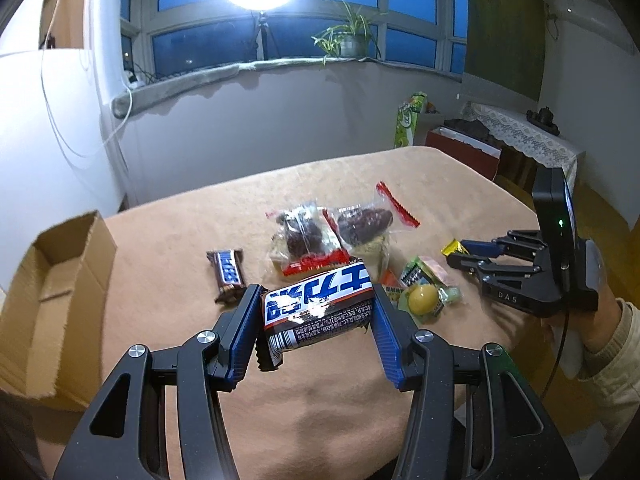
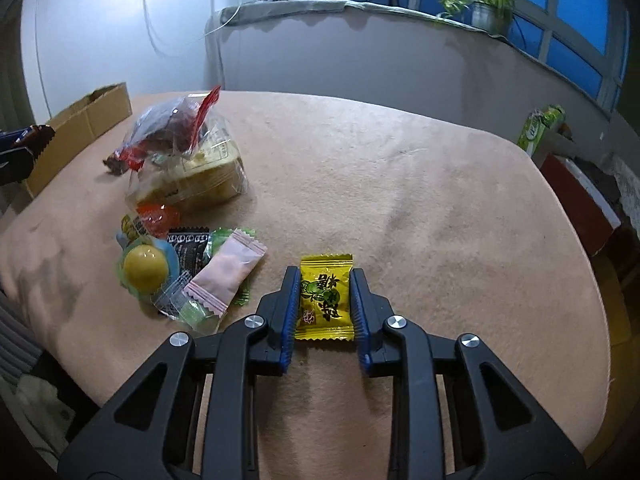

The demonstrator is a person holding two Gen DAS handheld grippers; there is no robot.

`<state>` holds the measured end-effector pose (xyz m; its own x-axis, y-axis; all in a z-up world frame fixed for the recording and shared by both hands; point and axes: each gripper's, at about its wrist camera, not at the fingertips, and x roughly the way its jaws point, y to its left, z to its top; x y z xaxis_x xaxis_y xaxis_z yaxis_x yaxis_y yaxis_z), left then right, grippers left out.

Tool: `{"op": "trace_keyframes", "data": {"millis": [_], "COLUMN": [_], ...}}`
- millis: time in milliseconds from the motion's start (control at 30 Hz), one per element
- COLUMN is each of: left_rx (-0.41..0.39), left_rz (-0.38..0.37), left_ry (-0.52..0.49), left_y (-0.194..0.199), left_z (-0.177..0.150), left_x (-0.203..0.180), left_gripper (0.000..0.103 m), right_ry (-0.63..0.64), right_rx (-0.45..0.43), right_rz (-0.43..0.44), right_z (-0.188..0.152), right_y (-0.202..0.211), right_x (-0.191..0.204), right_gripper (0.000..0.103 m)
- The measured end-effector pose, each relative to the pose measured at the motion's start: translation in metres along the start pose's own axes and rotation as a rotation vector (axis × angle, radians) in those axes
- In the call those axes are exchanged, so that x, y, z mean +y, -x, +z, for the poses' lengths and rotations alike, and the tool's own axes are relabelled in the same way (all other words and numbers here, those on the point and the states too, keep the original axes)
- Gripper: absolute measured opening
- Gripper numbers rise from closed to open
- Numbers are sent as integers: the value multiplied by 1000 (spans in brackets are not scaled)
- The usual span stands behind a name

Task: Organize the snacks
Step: 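Grasp the yellow candy packet with the right tool, then carry both snacks to the cardboard box and open both tools to drop them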

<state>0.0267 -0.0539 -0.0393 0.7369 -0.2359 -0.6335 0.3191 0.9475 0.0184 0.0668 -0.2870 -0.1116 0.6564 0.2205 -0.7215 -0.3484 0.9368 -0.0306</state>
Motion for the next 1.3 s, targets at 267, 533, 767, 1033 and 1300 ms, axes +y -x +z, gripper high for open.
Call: {"op": "trace_keyframes", "data": {"millis": [267, 533, 767, 1033, 1300], "left_rx": [-26, -71, -125, -158, -135], "left_rz": [13, 34, 97, 255, 385], "left_ry": [-7, 8, 50, 162, 278], "left_y": [5, 21, 46, 82, 94], "left_z": [5, 11, 11, -9, -35], "left_x": [4, 16, 49, 126, 197], "left_gripper": [52, 52, 52, 52, 52], "right_ry": [-90, -49, 51, 195, 320], "right_rx": [-58, -155, -218, -230, -210], "right_rz": [-13, -11, 87, 255, 363], "right_z": [8, 52, 97, 140, 173], "right_y": [20, 64, 76, 47, 10], "right_x": [-5, 27, 101, 215, 316], "right_gripper": [25, 25, 25, 25, 25]}}
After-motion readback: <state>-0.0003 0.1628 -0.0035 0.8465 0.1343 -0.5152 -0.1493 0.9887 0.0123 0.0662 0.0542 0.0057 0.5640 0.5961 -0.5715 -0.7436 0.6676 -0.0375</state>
